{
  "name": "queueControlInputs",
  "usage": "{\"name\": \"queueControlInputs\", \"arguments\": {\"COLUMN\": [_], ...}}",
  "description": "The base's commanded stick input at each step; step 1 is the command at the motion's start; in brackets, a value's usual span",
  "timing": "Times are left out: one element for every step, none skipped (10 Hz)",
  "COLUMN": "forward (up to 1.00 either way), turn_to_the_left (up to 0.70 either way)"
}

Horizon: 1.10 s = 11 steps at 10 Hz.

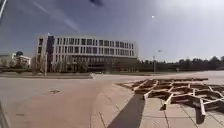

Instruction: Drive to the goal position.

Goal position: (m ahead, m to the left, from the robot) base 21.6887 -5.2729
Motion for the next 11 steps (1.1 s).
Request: {"name": "queueControlInputs", "arguments": {"forward": [0.7,0.7,0.7,0.7,0.7,0.7,0.7,0.7,0.7,0.7,0.7], "turn_to_the_left": [0.0,0.0,0.0,0.0,0.0,0.15,0.34,0.35,0.35,0.35,0.35]}}
